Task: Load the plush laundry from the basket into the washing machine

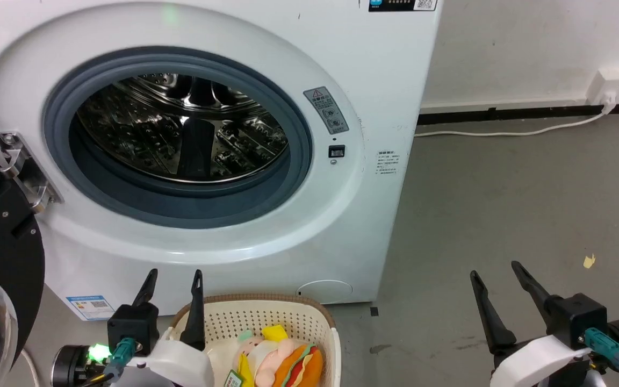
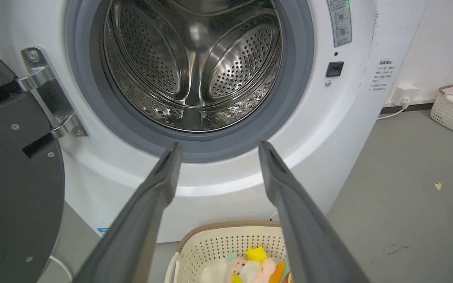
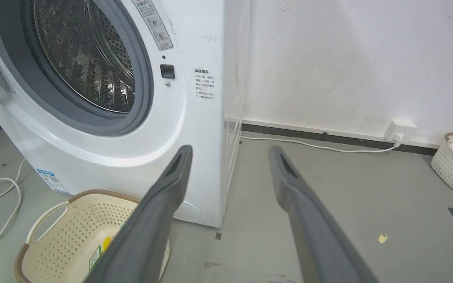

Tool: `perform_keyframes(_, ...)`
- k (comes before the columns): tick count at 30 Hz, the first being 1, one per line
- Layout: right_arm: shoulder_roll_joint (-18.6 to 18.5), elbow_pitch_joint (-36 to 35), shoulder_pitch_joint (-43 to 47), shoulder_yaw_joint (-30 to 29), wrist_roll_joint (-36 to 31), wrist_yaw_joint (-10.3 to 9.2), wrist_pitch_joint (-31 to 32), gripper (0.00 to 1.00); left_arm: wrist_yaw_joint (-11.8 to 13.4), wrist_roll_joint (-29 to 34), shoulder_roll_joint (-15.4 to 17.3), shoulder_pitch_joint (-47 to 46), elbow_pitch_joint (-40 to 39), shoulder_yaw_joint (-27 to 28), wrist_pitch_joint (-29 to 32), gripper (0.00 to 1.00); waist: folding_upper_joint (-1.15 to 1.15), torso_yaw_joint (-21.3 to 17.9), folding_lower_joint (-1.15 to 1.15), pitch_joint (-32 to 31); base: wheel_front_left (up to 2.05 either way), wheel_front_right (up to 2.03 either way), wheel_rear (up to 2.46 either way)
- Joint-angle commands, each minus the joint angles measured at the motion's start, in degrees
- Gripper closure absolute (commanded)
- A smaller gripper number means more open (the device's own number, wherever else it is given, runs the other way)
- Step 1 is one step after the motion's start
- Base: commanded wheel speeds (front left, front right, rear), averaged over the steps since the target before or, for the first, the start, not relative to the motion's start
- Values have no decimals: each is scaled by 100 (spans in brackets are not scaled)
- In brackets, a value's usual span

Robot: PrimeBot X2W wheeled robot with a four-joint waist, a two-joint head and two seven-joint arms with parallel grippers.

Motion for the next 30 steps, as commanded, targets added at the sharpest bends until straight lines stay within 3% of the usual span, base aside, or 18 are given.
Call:
perform_keyframes(1, 0, -1, -5, -34, 71, 0, -67, 0, 11, -35, 0, -24, 5, -14, -63, 0, 0, -14, 0, 32, 0, 0, 0)
perform_keyframes(17, 0, -57, -228, -93, 391, -1, -259, 0, -89, -29, 124, -403, 632, -154, -242, 0, 0, -304, 0, 736, 0, 0, 0)
perform_keyframes(30, 0, -74, -424, -28, 754, -2, -414, 0, -231, -178, 414, -988, 1621, -329, 155, 0, 0, -670, 0, 1459, 0, 0, 0)
